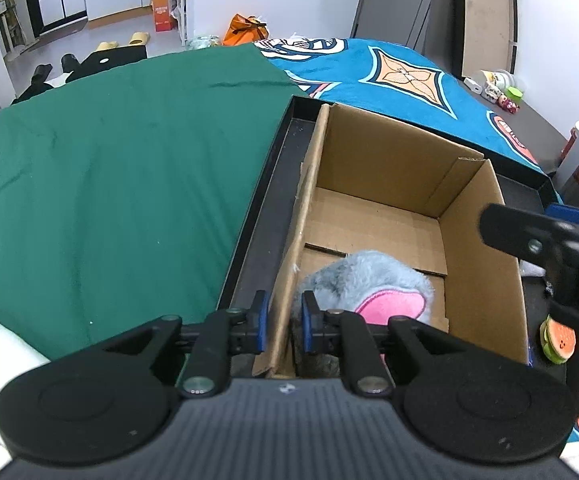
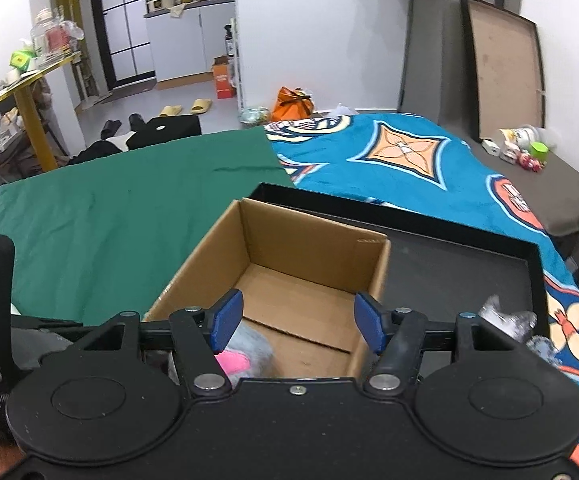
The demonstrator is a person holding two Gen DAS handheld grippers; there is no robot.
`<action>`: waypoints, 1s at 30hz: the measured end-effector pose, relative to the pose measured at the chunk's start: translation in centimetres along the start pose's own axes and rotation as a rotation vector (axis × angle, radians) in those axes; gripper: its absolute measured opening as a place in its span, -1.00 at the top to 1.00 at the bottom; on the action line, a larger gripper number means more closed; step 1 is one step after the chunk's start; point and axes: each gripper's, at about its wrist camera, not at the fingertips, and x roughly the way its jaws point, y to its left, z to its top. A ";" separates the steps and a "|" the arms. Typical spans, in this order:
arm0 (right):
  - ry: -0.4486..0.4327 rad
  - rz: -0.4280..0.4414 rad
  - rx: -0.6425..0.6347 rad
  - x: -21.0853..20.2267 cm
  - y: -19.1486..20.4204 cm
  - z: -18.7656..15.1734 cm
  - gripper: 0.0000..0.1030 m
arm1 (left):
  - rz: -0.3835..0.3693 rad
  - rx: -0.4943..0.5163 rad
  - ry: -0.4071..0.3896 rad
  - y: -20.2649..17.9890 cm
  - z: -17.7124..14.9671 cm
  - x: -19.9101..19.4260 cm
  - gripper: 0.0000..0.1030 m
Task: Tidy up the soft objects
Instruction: 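Carry the grey plush mouse with the right tool into the cardboard box, then open the right tool and move it to the burger plush, grasping it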
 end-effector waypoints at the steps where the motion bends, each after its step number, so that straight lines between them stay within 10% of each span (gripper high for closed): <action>1: 0.000 -0.004 0.005 -0.2 -0.2 -0.1 -0.23 | 0.000 0.002 0.003 0.0 0.0 -0.1 0.68; 20: 0.041 -0.108 0.159 -3.6 -7.5 -5.3 -0.55 | 0.006 0.053 -0.020 -1.4 0.2 -2.3 -0.35; 30: 0.066 -0.120 0.234 -3.4 -10.7 -7.7 -0.57 | 0.024 0.105 -0.036 -2.5 0.2 -3.2 -0.48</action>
